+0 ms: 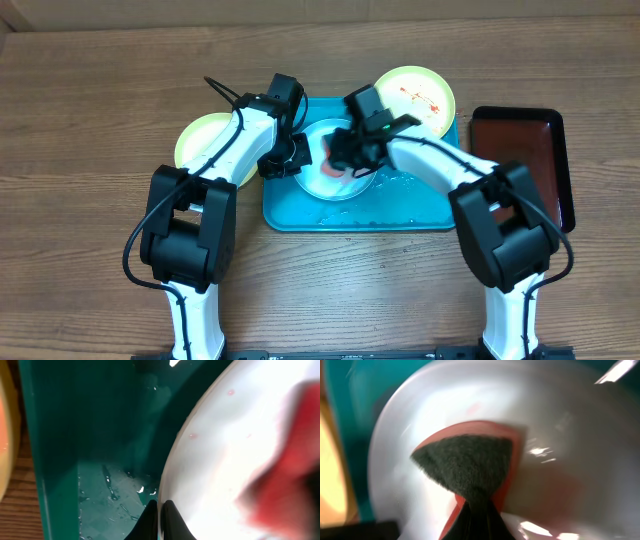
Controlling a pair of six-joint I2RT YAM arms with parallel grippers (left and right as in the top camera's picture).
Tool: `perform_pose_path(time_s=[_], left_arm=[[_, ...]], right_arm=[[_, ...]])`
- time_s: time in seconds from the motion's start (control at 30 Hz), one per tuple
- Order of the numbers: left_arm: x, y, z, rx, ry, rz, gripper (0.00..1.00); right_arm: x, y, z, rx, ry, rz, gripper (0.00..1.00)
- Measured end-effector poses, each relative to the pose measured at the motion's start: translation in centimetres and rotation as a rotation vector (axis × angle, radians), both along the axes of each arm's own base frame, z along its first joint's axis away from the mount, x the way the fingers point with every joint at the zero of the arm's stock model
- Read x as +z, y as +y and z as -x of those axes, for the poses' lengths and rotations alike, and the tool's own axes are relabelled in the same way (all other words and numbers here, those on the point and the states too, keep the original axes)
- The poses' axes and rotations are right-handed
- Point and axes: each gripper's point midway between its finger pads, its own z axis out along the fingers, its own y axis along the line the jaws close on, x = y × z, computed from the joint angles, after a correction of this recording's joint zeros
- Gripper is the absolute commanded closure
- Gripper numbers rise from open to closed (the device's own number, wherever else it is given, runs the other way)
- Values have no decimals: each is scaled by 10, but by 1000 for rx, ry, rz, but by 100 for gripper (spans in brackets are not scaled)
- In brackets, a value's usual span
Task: Clean dirty plates on tray and stack at the side
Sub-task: 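Scrub the white plate with the sponge while left gripper holds it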
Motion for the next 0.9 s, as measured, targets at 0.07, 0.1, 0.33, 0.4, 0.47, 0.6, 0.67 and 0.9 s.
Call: perform_pose_path(time_s=[0.07, 0.1, 0.33, 0.4, 0.47, 0.6, 0.67, 0.9], left_arm=[[0, -1, 1, -2, 2, 5, 96], [0, -2, 1, -3, 2, 7, 96], [0, -6, 2, -13, 6, 21, 96], [0, -6, 2, -16, 6, 21, 95], [0, -7, 2, -16, 6, 20, 96], [0, -6, 2, -16, 6, 20, 96], [0, -6, 3, -16, 9, 18, 96], [0, -3, 5, -23, 15, 5, 96]], right_arm=[[-1, -21, -7, -48, 18, 17, 96], [-3, -32, -9, -72, 35, 27, 96], [-4, -65, -1, -123, 138, 66, 96], [-4, -61, 0, -109, 137, 59, 96], [-2, -55, -1, -94, 124, 46, 96], [3, -27, -2, -35, 66, 18, 96], [3, -8, 5, 8, 53, 15, 96], [-1, 23, 51, 79, 171, 9, 96]])
